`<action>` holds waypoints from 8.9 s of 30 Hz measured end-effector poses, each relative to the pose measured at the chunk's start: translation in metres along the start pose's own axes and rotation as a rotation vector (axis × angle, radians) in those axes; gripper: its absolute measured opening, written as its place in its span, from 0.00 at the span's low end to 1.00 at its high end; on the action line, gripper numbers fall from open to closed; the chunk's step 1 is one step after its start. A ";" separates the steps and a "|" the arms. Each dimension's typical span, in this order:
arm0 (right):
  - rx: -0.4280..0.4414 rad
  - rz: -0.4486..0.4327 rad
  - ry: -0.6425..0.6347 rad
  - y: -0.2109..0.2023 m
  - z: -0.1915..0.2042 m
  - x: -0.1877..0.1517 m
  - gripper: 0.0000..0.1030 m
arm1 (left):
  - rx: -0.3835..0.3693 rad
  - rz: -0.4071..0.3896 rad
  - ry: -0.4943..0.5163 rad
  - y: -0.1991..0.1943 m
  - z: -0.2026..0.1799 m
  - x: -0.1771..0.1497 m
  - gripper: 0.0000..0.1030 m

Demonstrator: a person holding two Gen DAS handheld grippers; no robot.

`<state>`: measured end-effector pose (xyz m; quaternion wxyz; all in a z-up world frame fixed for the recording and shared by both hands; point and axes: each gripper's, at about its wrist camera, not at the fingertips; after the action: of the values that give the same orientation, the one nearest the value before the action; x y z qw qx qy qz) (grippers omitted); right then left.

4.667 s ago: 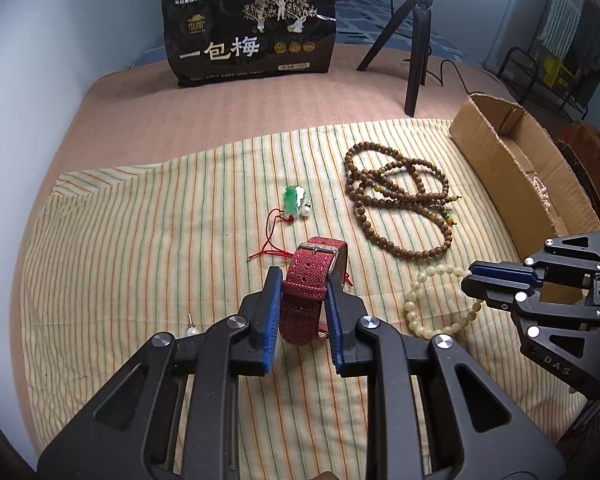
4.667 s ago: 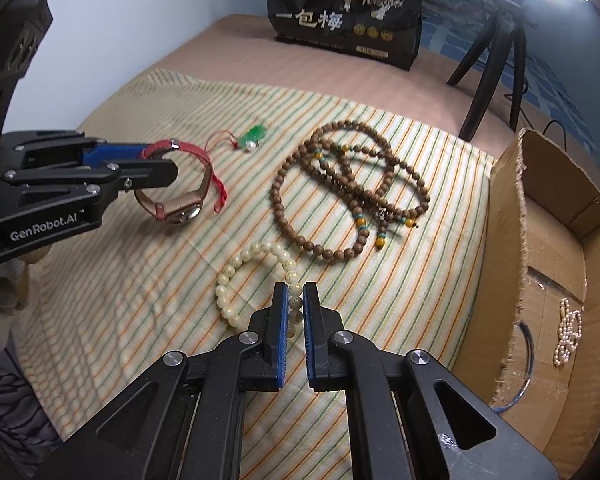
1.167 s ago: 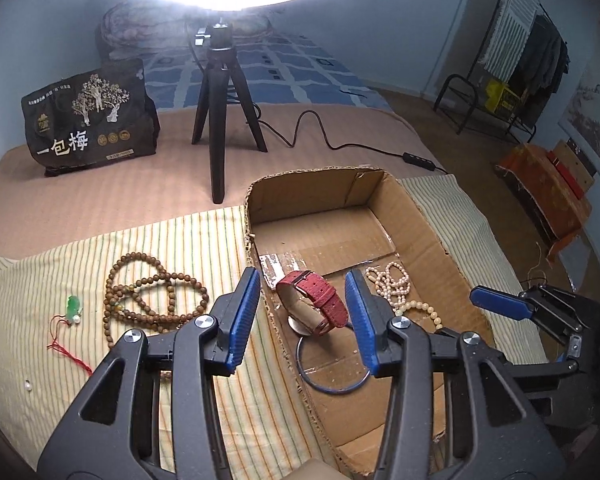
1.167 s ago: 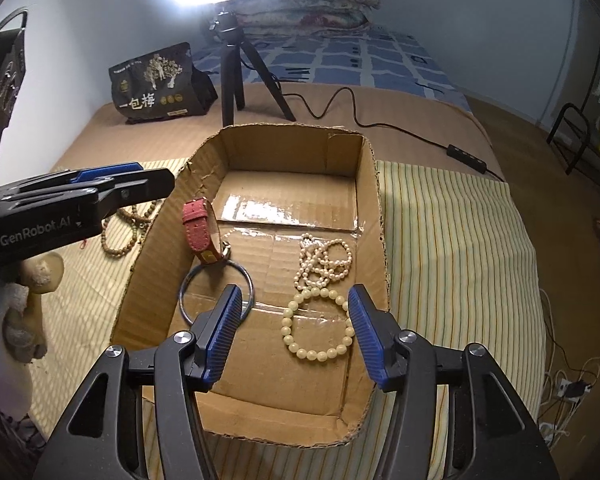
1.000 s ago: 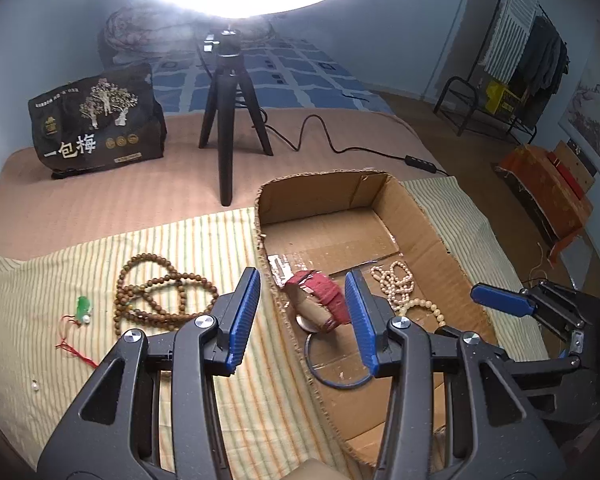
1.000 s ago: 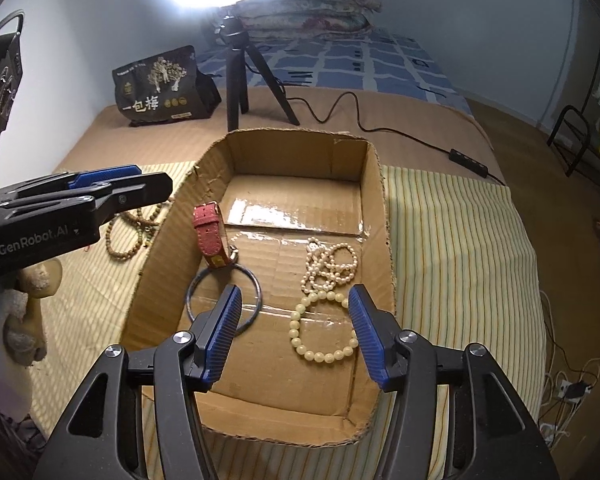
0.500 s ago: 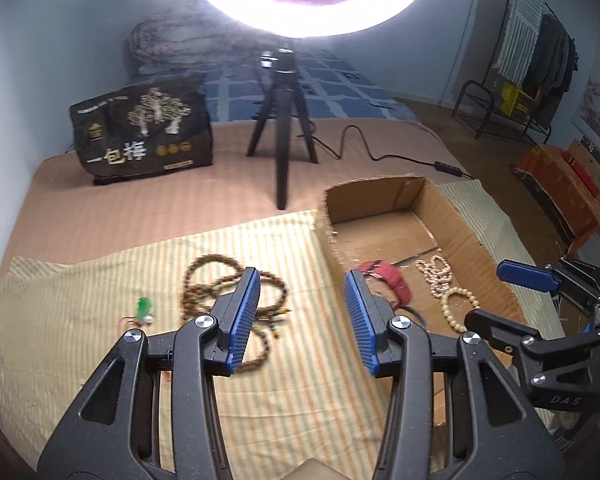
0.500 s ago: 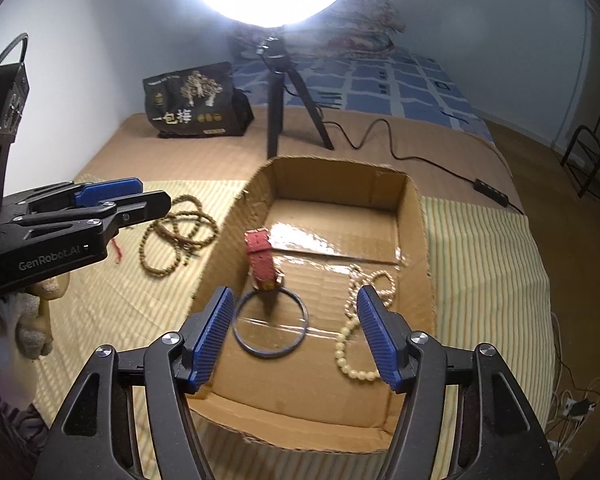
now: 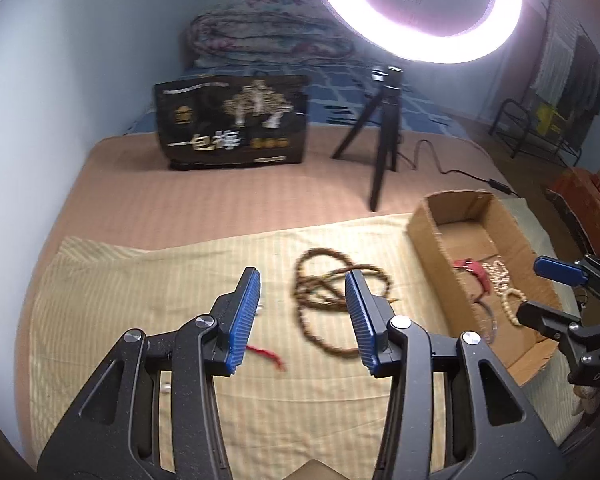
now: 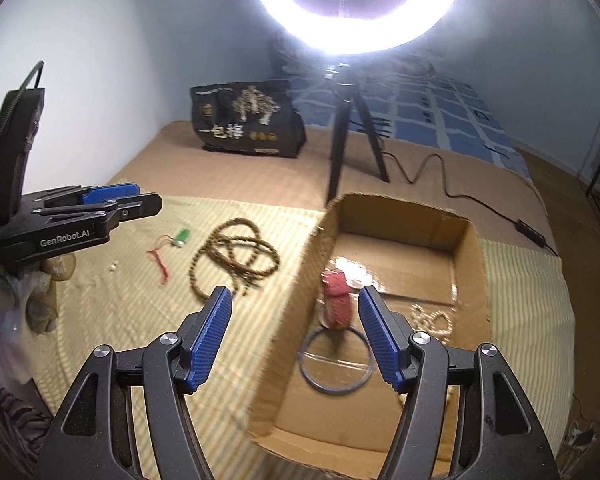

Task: Organize jewelry
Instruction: 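Move the left gripper to the green pendant while the right gripper approaches the brown bead strand, then close the left gripper on the green jade pendant while the right gripper closes on the brown beads, then lift and carry the green pendant and brown bead strand in both grippers over the box, then open both grippers to drop the pendant and bead strand into the box, then move both grippers back over the cloth toward the small pearl earrings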

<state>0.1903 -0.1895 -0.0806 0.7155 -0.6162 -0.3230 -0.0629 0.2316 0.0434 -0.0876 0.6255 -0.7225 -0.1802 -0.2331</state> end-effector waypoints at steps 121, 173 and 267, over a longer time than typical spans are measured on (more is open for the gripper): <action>0.087 0.182 -0.122 0.096 0.066 0.062 0.10 | -0.080 0.115 -0.155 0.036 0.054 0.009 0.15; -0.048 0.014 0.175 -0.048 -0.104 0.007 0.11 | -0.376 0.035 0.132 -0.029 -0.177 -0.013 0.15; 0.043 0.001 0.134 0.001 -0.002 0.026 0.68 | -0.055 0.066 -0.026 -0.046 0.034 -0.040 0.64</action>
<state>0.2117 -0.1836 -0.0678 0.7486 -0.5953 -0.2755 -0.0967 0.1772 0.0854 -0.0761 0.6103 -0.7479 -0.1578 -0.2078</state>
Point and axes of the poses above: each gripper's, at about its wrist camera, not at the fingertips, and y roughly the way its jaws point, z to its left, x to its top, and after that the axes turned 6 degrees about z, right-handed
